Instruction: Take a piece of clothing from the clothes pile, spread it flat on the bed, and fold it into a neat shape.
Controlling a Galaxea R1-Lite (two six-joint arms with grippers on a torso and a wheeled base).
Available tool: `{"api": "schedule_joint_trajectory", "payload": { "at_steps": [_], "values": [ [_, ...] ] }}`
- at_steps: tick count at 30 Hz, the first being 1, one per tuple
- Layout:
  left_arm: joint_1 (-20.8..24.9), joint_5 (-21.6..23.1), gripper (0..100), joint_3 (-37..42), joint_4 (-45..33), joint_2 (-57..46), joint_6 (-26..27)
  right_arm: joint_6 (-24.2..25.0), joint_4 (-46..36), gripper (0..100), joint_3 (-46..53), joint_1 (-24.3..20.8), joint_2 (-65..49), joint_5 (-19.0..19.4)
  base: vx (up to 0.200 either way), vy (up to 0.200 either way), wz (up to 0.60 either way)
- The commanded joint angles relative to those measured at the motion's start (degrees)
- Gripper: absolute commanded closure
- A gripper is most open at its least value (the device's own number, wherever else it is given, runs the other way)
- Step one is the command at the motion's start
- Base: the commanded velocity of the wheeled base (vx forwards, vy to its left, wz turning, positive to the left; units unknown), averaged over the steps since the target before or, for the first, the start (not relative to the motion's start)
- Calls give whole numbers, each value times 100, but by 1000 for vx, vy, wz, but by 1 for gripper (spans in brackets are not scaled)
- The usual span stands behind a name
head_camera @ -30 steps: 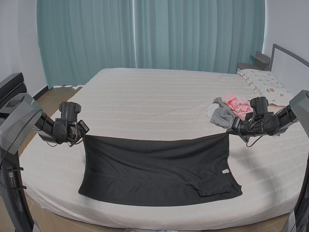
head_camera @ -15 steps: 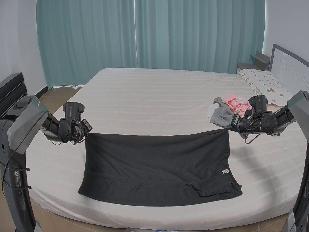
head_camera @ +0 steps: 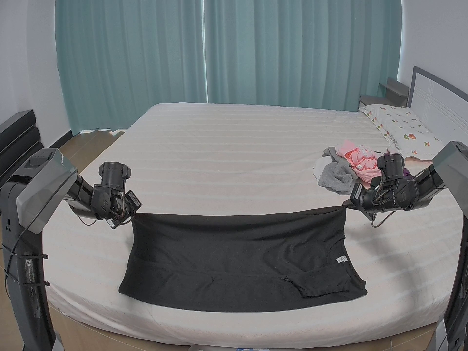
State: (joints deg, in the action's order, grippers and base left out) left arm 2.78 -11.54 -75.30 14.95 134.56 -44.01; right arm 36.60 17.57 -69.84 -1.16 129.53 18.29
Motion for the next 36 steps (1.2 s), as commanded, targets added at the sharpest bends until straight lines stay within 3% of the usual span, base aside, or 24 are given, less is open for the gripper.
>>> {"api": "schedule_joint_trajectory", "payload": {
  "at_steps": [1,4,17,28,36],
  "values": [
    [-5,267,100,543,-18,-510,24,-30,28,100,480,37,-367,79,0,0,0],
    [-14,443,100,859,-9,-765,85,-100,45,100,876,81,-516,175,0,0,0],
    [21,451,100,1879,52,-826,323,-557,98,100,1763,107,-507,263,0,0,0],
    [21,469,100,2142,26,-765,349,-1040,221,100,2080,107,-340,193,0,0,0],
    [56,469,100,2503,61,-817,718,-1559,230,100,2343,98,-270,-18,0,0,0]
  ]
}}
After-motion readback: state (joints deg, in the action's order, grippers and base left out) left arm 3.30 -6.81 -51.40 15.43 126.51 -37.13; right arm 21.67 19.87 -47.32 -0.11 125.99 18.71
